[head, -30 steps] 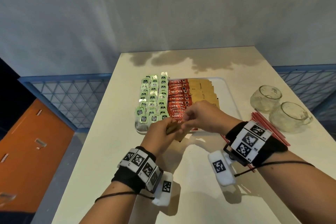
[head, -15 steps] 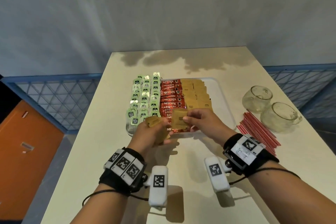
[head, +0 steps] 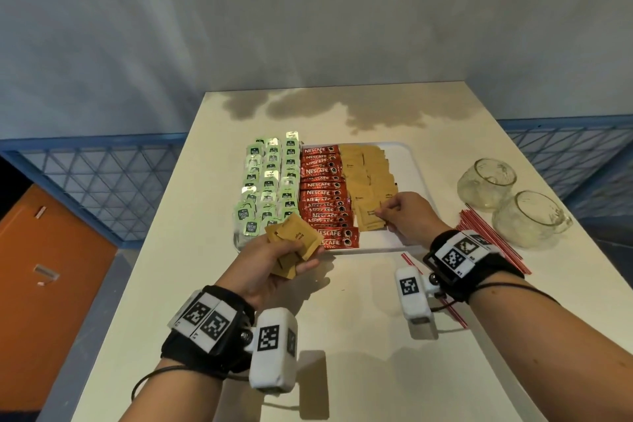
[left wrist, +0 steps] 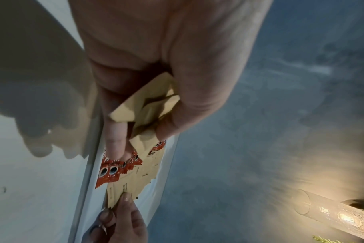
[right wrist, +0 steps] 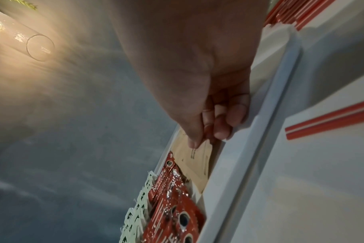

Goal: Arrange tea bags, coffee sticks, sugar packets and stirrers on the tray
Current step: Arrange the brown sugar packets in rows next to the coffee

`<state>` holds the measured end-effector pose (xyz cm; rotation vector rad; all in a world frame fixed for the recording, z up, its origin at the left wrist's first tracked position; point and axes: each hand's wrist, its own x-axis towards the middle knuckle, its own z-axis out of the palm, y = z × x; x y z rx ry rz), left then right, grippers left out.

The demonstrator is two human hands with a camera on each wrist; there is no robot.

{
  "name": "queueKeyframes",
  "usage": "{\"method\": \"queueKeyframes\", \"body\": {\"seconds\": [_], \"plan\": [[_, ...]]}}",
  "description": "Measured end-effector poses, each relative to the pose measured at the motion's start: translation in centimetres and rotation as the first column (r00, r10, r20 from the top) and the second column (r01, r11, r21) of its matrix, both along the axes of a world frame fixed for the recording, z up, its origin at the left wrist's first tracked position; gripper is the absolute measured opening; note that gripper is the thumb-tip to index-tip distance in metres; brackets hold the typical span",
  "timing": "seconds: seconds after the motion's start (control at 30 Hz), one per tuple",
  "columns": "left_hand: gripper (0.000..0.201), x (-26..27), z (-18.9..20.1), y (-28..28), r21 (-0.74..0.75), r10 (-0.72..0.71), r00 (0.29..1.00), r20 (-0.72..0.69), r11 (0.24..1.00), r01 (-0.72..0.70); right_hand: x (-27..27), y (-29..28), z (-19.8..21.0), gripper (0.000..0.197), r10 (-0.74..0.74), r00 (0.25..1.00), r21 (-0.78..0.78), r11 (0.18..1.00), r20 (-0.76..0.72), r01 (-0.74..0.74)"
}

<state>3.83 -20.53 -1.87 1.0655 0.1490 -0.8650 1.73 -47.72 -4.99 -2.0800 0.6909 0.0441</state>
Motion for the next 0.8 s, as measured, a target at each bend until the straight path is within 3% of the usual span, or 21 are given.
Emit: {"method": "queueKeyframes", "body": {"seconds": [0.27,0.43,0.5,0.6,0.67,0.73,0.77,0.8], "plan": [[0.027,-0.1,-0.3,0.0,0.064,-0.009,0.999,0.038,0.998,0.007,0.5,0.3,-0.8,0.019,0.009,1.0,-0.173,0.985,-0.006,-0.01],[0.025,-0.3,-0.1,-0.5,0.139,0.008,0.992,0.124,0.99,-0.025,-0.5,1.8,0.7,0.03,-0.021,0.992,0.053,0.998,0.126,0.015],[0.025,-0.5,0.0,-0.9,0.166,0.012,0.987,0.161,0.985,-0.039,-1.4,3.5,2.4,0.026,0.067,0.978,0.129,0.987,0.199,-0.094],[0.027,-0.5,0.1,-1.6,0.201,-0.013,0.98,0.201,0.979,-0.029,-2.6,6.2,4.1,0.022,0.297,0.937,0.17,0.929,0.184,-0.328],[0.03,-0.5,0.2,-2.1,0.241,-0.049,0.969,0.243,0.97,-0.011,-2.7,6.9,4.1,0.022,0.361,0.919,0.157,0.91,0.16,-0.384],[0.026,-0.4,0.2,-2.3,0.345,-0.104,0.945,0.311,0.938,-0.011,-2.5,7.0,3.9,0.021,0.37,0.917,0.107,0.916,0.149,-0.387],[0.023,-0.3,0.2,-2.2,0.466,-0.168,0.905,0.392,0.884,-0.037,-2.4,6.8,4.0,0.02,0.369,0.919,0.075,0.922,0.137,-0.381],[0.018,0.0,0.1,-2.0,0.615,-0.285,0.821,0.495,0.783,-0.099,-2.3,6.6,4.1,0.019,0.373,0.919,0.031,0.925,0.124,-0.38]]}}
